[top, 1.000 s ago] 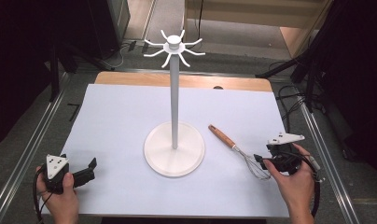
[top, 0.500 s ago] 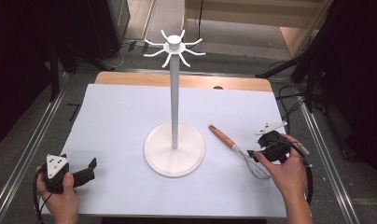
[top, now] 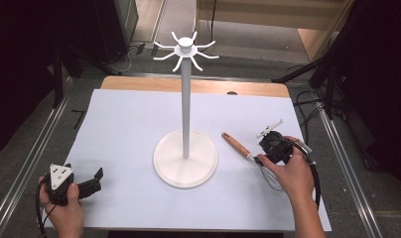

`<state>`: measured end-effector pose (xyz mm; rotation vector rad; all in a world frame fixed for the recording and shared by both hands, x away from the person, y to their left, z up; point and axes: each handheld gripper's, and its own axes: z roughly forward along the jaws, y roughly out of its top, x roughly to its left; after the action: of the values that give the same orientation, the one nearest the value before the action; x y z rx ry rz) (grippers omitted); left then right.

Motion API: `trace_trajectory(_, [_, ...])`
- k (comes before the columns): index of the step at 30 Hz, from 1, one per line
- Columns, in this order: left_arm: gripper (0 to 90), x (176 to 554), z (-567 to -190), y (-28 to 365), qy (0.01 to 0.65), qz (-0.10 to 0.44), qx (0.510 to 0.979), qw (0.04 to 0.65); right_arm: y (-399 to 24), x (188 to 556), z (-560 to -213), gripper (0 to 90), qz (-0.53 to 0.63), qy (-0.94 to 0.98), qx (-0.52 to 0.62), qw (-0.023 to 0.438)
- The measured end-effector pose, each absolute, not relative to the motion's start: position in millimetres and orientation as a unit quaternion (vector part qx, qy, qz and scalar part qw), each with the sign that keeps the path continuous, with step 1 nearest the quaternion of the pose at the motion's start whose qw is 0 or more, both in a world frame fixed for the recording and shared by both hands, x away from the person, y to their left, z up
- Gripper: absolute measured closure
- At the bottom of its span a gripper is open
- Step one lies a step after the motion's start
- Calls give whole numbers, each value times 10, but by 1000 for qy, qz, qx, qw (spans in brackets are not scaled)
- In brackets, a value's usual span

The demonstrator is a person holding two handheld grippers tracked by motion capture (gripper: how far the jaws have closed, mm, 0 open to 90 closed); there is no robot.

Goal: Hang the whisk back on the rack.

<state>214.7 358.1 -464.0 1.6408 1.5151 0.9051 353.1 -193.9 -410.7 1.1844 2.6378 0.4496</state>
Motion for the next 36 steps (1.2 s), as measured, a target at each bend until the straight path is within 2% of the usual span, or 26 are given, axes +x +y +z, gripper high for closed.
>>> trace_trajectory(26, [3,2149,-4640,3584,587,350,637,357,-1518,3920,-4256,544,91,910,399,68])
trace_trajectory(36, [3,2148,-4639,3584,587,350,637,356,-1439,4045,-4298,584,72,911,403,56])
